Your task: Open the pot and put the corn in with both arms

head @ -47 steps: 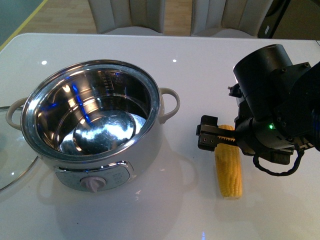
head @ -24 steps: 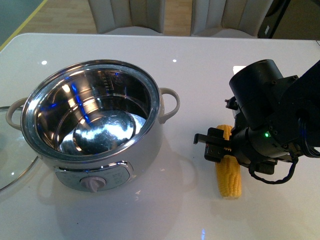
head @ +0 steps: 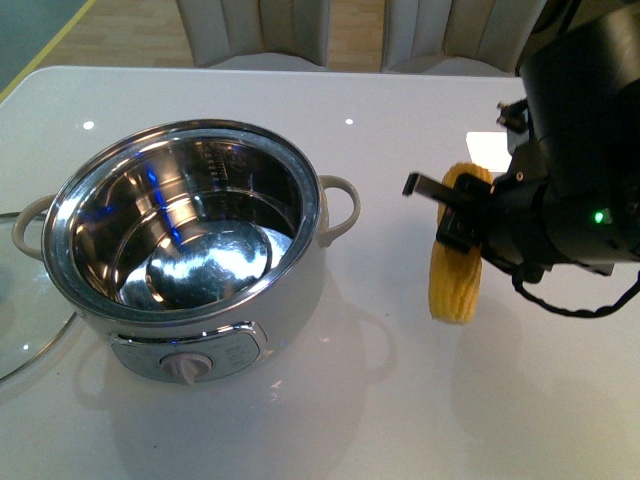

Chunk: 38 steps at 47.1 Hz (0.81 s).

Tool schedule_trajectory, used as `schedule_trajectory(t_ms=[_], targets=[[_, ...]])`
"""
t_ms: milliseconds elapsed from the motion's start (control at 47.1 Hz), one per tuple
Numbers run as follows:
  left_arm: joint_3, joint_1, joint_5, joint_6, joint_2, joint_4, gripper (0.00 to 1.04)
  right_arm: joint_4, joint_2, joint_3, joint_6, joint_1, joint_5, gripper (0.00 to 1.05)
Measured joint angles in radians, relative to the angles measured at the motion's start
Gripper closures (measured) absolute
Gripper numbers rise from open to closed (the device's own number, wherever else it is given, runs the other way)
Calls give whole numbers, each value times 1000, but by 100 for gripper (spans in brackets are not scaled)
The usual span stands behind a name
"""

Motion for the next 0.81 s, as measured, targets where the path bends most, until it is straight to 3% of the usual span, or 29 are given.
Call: schedule_trajectory(t_ms=[319, 808], targets=[[0, 0, 0, 0, 0, 0, 7, -2, -161, 78, 134, 70, -13, 84], [0, 0, 0, 0, 0, 0, 7, -74, -70, 309, 239, 237, -73, 85]])
